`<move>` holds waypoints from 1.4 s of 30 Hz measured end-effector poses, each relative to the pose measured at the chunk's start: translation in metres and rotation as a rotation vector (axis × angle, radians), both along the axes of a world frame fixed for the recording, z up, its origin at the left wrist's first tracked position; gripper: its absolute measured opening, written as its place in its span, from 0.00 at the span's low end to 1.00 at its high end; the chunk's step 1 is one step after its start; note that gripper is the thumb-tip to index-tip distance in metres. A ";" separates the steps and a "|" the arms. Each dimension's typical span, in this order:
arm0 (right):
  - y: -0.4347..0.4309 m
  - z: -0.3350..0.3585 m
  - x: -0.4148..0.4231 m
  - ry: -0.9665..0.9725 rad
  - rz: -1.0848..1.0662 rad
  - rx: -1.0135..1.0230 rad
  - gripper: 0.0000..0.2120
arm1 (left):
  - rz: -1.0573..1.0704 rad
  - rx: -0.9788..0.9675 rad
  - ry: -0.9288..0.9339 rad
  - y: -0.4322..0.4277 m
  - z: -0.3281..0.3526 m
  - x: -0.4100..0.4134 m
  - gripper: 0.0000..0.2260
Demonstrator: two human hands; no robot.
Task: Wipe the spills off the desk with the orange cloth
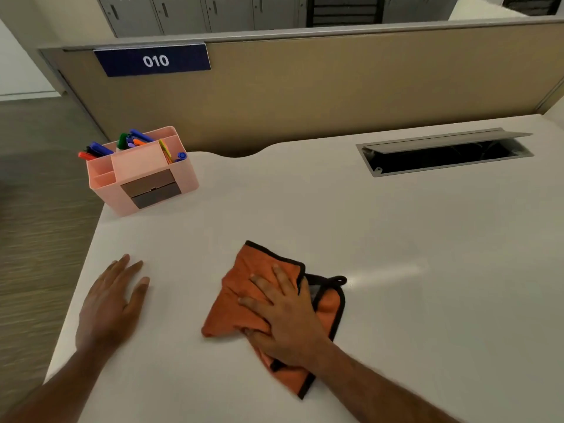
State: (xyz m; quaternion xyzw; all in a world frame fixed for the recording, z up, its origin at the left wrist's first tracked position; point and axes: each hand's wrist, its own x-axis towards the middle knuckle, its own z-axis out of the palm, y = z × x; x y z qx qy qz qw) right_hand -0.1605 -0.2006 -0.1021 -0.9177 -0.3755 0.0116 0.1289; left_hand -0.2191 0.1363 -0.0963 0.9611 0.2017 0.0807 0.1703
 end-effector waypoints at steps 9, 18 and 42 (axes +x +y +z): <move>-0.148 0.012 0.068 0.031 -0.508 -0.170 0.30 | 0.018 -0.023 0.014 -0.004 0.004 0.000 0.27; -0.110 0.020 0.216 0.095 -0.755 -0.128 0.30 | 0.002 -0.027 -0.022 -0.001 0.001 0.001 0.29; 0.129 0.010 0.213 0.054 -0.435 -0.050 0.28 | 0.020 -0.008 -0.061 0.001 0.000 0.005 0.26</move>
